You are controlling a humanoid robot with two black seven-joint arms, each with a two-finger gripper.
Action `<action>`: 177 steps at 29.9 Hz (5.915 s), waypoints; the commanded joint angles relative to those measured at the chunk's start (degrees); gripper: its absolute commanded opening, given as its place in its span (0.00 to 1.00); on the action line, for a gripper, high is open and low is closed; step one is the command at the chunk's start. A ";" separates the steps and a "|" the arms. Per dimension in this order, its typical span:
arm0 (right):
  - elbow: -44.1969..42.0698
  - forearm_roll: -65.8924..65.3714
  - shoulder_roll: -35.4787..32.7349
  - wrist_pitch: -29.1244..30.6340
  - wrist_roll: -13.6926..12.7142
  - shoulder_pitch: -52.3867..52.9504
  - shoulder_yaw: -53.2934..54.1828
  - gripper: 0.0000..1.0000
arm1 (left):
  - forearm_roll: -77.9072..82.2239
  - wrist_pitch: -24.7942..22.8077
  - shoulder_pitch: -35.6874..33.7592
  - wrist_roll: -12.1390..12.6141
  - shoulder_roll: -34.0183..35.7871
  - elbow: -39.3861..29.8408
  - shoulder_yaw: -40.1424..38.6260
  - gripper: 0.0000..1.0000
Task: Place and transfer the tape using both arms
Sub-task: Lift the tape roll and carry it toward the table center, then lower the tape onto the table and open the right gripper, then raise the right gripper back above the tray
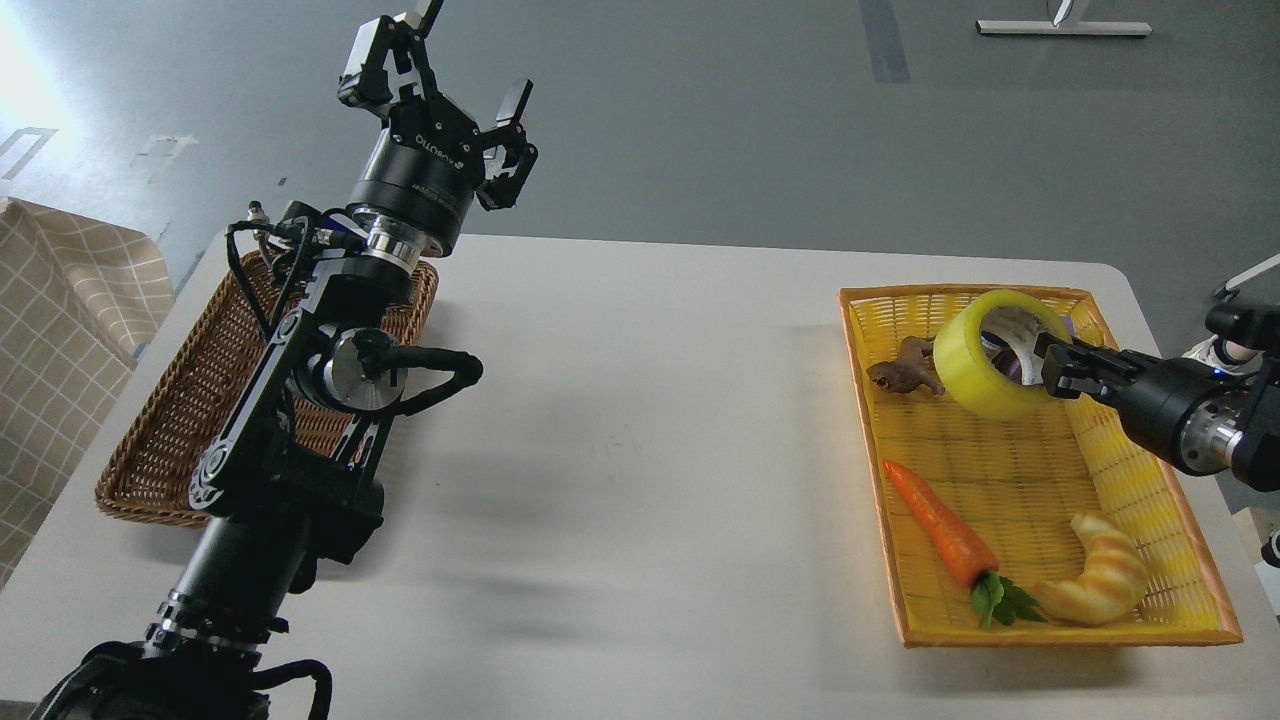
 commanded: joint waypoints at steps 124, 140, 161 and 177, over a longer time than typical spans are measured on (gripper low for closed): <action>-17.50 8.31 34.90 -7.37 -0.72 24.02 -5.40 1.00 | 0.00 0.08 2.37 -3.77 0.79 -0.18 -4.25 0.98; -5.72 55.07 20.05 -6.32 -0.54 16.37 5.59 1.00 | 0.00 5.27 1.41 1.67 0.36 0.08 -3.19 0.98; -4.32 77.49 28.13 -4.38 -0.80 16.29 15.27 1.00 | 1.58 5.80 -0.26 1.59 3.52 -5.36 4.80 0.98; -4.93 78.63 33.15 -11.85 -8.45 21.38 9.39 1.00 | 6.68 5.80 0.00 0.53 3.87 -7.74 4.19 0.98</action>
